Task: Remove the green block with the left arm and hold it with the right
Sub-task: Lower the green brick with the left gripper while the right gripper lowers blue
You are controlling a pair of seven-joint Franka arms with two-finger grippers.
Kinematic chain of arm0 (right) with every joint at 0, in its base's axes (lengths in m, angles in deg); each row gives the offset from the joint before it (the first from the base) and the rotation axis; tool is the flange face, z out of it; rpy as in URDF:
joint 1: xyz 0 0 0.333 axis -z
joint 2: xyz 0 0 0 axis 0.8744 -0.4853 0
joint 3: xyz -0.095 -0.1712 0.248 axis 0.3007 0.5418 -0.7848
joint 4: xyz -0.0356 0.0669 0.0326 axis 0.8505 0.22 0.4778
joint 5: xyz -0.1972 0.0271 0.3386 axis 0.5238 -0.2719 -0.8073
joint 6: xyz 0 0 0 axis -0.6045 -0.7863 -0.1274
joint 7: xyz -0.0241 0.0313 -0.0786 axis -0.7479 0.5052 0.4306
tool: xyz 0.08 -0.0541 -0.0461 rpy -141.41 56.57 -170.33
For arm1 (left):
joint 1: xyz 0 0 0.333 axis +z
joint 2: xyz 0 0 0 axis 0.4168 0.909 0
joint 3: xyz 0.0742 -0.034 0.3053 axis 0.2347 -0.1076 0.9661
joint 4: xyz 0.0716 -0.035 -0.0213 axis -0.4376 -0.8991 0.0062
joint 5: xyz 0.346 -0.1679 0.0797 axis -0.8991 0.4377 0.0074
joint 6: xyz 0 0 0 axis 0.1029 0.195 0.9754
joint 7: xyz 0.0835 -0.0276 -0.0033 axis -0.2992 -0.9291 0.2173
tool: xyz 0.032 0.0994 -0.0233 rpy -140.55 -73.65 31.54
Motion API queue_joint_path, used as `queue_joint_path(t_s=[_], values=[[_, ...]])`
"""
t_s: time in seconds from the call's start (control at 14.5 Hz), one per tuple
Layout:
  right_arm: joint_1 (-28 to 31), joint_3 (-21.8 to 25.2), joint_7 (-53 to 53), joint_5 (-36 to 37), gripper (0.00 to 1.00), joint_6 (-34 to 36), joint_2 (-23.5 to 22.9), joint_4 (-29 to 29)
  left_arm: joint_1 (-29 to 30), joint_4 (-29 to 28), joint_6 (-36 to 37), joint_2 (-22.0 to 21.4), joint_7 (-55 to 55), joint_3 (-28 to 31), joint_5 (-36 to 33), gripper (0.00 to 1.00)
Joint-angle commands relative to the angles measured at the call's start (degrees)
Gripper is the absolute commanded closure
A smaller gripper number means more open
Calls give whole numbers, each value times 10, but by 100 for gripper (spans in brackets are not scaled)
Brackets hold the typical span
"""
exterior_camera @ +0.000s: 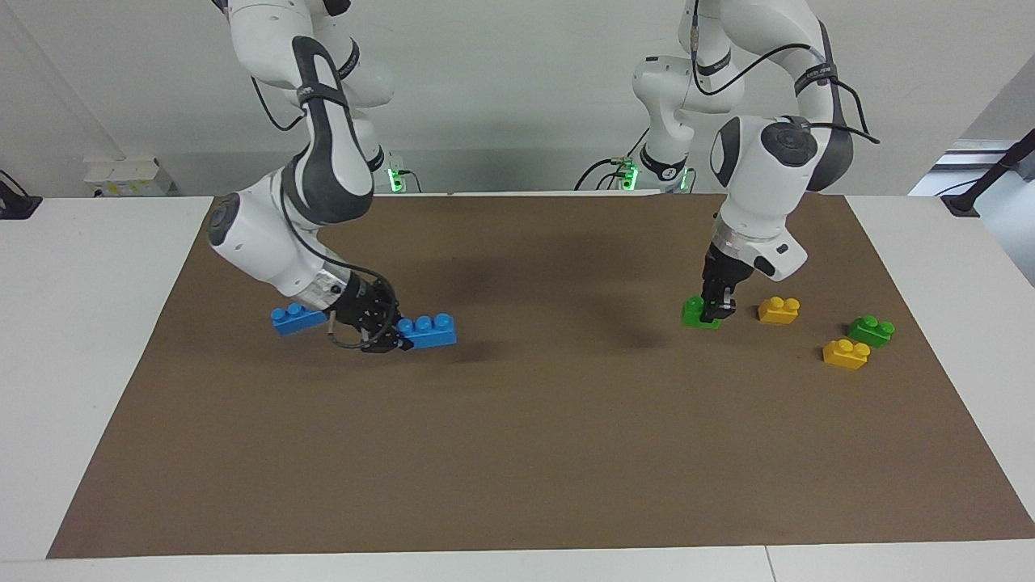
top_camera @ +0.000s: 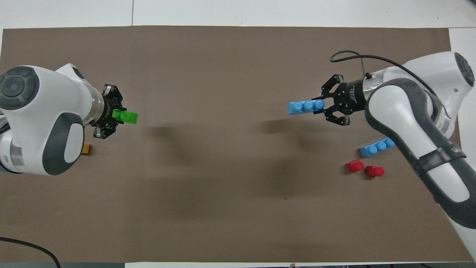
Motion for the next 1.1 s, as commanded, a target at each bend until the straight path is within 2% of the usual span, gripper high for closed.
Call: queue_joint_path(t_s=[0.0, 0.34, 0.62, 0.83, 1.03], values=[[82, -8, 96, 9, 100, 13, 24, -68, 55, -8, -12, 5, -100, -6, 29, 100], [124, -7, 119, 11, 100, 6, 2, -79, 116, -6, -65, 52, -216, -7, 30, 100], [135, -7, 140, 11, 100, -10, -7, -93, 130, 10, -95, 93, -232, -7, 30, 100], [135, -6, 152, 12, 100, -37, -7, -109, 138, 46, -97, 138, -244, -7, 30, 100], [129, -6, 156, 12, 100, -70, -7, -124, 147, 50, -101, 161, -266, -10, 49, 100]])
